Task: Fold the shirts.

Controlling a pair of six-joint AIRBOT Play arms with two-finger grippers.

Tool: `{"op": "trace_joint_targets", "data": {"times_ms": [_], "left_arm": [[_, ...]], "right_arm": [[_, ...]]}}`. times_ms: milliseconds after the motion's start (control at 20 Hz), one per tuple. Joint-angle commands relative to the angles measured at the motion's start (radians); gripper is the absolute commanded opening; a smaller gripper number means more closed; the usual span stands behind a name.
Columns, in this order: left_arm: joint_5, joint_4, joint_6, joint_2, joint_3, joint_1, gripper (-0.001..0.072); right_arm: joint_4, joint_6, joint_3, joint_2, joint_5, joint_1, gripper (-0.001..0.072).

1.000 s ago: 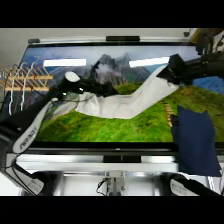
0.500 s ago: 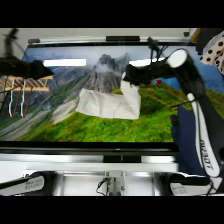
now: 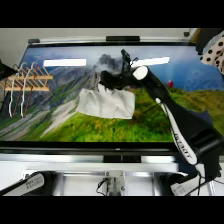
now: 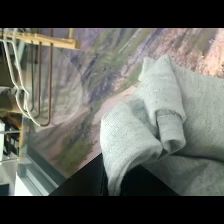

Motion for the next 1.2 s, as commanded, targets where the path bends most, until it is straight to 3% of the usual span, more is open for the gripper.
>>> {"op": "trace_joint_targets", "data": {"times_ms": [0, 700, 750, 800, 850, 1000, 1150], "left_arm": [[-0.003, 0.002, -0.001, 0.008, 0.0, 0.012, 0.0042], [-0.003, 0.002, 0.0, 0.008, -0.001, 0.012, 0.0042], [-0.003, 0.002, 0.0, 0.008, -0.001, 0.012, 0.0042], [-0.003, 0.002, 0.0, 0.008, -0.001, 0.012, 0.0042], [-0.003, 0.002, 0.0, 0.008, -0.001, 0.012, 0.0042], [-0.003, 0.002, 0.0, 0.006, -0.001, 0.012, 0.0042], [-0.003, 0.002, 0.0, 0.005, -0.001, 0.012, 0.0042]], "right_arm": [[0.035, 0.018, 0.0, -0.041, -0.062, 0.035, 0.0071], [0.15, 0.024, 0.0, -0.123, -0.213, 0.147, 0.0073], [0.15, 0.024, 0.0, -0.13, -0.216, 0.154, 0.0152], [0.155, 0.023, 0.0, -0.138, -0.209, 0.161, 0.0501], [0.161, 0.023, 0.0, -0.138, -0.192, 0.161, 0.064], [0.134, -0.045, 0.0, -0.103, -0.067, 0.111, 0.064], [-0.126, 0.025, 0.0, -0.014, 0.099, -0.024, 0.064]]}}
